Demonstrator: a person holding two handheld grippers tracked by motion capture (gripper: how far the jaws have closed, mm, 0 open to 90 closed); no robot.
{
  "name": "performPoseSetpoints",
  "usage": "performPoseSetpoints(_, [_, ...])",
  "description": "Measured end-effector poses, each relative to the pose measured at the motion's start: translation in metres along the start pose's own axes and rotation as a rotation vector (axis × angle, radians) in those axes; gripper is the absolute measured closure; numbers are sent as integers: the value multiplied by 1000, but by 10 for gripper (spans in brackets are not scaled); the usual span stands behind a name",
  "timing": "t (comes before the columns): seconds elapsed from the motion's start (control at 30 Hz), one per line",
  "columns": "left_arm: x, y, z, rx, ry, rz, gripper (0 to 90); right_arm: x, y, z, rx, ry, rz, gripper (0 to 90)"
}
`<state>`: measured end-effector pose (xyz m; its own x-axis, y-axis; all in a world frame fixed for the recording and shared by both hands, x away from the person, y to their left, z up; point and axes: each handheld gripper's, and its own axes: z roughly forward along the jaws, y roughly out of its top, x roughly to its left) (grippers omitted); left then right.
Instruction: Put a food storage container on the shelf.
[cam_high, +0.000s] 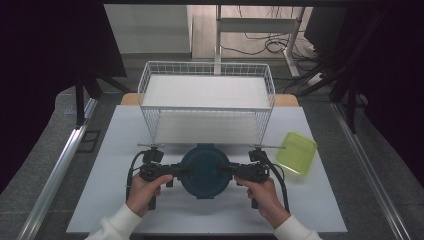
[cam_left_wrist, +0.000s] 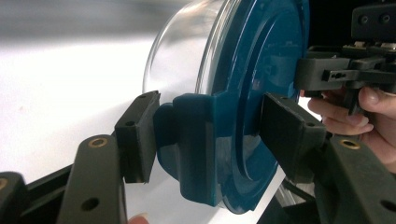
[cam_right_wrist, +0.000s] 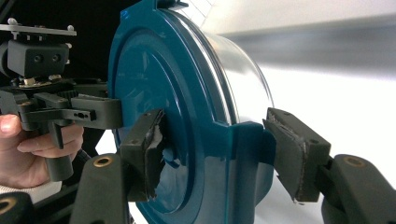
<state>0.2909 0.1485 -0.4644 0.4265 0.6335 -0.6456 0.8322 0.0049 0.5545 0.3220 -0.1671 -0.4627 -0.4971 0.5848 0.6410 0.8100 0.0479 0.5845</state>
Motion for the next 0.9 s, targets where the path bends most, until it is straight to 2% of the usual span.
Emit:
performPoseSetpoints(0.33, [-11, 17, -12, -35, 7, 27, 398, 12, 18, -6, -11, 3, -23, 389])
performPoseSetpoints(0.73, [-23, 45, -31, -88, 1, 45, 398, 35, 58, -15, -34, -7, -84, 388])
performPoseSetpoints(0.9, [-28, 57, -37, -106, 5, 63, 397, 41, 68, -18, -41, -4, -100, 388])
